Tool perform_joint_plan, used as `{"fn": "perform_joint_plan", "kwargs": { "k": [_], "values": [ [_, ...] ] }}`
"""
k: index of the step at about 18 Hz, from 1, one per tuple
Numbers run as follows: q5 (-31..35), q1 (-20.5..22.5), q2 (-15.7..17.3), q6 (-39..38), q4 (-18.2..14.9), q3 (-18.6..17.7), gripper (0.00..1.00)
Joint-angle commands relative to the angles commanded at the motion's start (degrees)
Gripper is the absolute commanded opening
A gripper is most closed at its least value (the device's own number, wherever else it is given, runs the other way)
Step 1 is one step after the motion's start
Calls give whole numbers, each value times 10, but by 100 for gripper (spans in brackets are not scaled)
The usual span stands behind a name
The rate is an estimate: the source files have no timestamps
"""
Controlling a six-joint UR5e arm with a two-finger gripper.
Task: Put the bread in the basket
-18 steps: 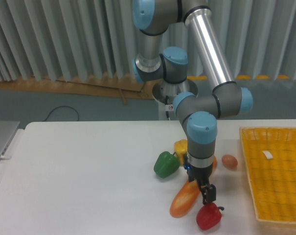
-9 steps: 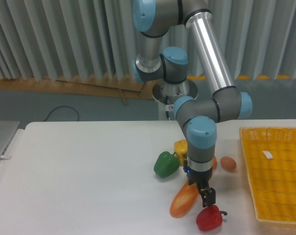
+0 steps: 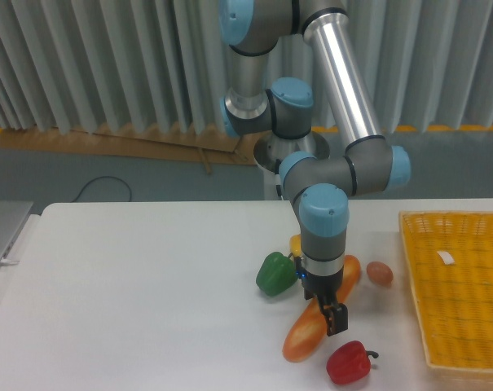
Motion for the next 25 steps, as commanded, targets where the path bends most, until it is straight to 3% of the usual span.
{"fn": "perform_joint_plan", "kwargs": {
  "k": [9, 10, 11, 16, 19, 22, 25],
  "values": [
    [-1, 2, 0, 4, 4, 3, 100],
    [0, 1, -1, 4, 3, 3, 93],
    [0, 1, -1, 3, 4, 0, 80],
    [0, 2, -4, 6, 5, 3, 70],
    [0, 2, -4, 5, 4, 3, 50],
    [0, 4, -4, 6, 4, 3, 42],
    [-1, 5, -1, 6, 4, 5, 41]
  ]
}}
